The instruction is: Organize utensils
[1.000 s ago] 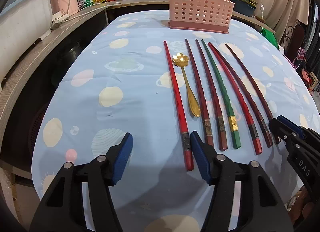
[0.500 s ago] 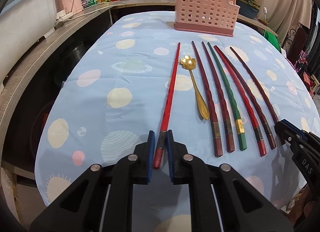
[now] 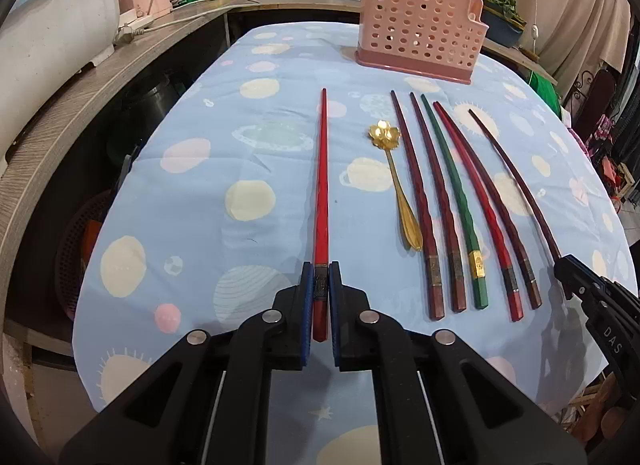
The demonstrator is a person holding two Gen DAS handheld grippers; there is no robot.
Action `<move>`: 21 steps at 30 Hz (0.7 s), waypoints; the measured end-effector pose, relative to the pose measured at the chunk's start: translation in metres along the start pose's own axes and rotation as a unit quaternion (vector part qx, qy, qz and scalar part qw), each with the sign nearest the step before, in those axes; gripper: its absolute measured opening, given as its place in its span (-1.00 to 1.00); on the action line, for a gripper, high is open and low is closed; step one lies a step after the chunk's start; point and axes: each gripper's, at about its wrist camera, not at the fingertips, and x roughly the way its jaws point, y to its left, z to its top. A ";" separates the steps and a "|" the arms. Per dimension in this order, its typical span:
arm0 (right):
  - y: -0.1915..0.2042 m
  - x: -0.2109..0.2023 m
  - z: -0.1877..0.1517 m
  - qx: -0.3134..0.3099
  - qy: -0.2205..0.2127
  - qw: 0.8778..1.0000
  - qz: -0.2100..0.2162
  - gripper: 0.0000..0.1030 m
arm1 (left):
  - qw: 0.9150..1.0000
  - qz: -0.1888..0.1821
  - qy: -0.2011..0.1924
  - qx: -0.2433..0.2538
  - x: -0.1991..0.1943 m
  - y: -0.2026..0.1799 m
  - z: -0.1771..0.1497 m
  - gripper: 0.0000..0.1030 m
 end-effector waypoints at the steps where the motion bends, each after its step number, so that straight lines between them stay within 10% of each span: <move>1: -0.001 -0.002 0.001 0.001 -0.003 1.000 0.000 -0.87 | 1.000 0.000 -0.001 -0.001 -0.001 0.001 0.001 -0.86; 21: -0.026 -0.060 0.051 0.037 -0.085 0.996 0.013 -0.87 | 0.998 -0.016 -0.061 -0.024 -0.052 0.015 0.044 -0.86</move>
